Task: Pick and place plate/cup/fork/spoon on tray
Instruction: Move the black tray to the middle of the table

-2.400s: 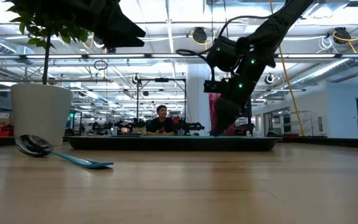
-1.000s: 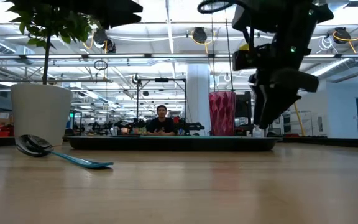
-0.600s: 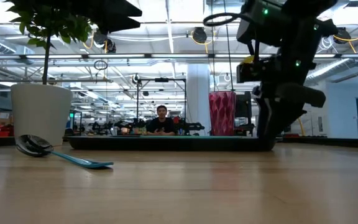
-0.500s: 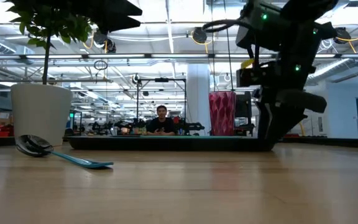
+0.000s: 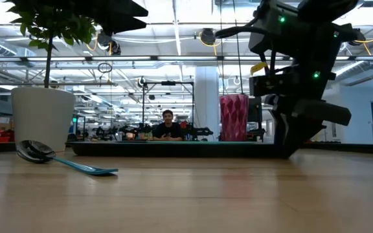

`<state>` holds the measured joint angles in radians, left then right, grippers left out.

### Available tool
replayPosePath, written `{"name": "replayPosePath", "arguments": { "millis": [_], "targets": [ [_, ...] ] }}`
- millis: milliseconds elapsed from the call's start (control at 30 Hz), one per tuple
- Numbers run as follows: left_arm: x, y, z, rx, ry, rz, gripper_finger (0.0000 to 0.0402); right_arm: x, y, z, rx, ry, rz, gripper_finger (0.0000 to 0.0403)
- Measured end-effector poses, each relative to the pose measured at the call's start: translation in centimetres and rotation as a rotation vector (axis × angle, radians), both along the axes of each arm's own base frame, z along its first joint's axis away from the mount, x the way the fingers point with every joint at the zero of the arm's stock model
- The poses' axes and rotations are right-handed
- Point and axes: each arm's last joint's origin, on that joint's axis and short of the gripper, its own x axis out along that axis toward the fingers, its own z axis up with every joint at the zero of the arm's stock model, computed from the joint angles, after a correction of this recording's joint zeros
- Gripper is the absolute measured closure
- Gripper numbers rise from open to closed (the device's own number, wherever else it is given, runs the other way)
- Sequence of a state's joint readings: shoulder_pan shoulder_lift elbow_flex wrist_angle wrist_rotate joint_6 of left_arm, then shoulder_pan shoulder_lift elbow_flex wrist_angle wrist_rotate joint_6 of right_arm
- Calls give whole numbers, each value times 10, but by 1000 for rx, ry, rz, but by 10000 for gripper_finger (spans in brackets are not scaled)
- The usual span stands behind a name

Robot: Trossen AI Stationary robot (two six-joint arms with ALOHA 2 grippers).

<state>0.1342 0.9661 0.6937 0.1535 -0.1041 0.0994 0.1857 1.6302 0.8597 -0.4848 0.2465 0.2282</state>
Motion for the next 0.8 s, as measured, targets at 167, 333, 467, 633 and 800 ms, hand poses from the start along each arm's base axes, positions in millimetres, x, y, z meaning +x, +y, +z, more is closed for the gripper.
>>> {"name": "replayPosePath", "arguments": {
  "millis": [167, 333, 467, 633, 800],
  "targets": [
    [0, 0, 0, 0, 0, 0, 124, -5, 9, 0, 9, 26, -8, 273],
    [0, 0, 0, 0, 0, 0, 124, -10, 21, -1, -1, 50, 28, 273],
    [0, 0, 0, 1, 1, 0, 124, -14, 29, -1, 0, 63, 38, 273],
    [0, 0, 0, 1, 1, -1, 124, -19, 38, -1, -4, 80, 62, 273],
    [0, 0, 0, 1, 1, 0, 124, -25, 48, -1, -10, 100, 94, 273]
  ]
}}
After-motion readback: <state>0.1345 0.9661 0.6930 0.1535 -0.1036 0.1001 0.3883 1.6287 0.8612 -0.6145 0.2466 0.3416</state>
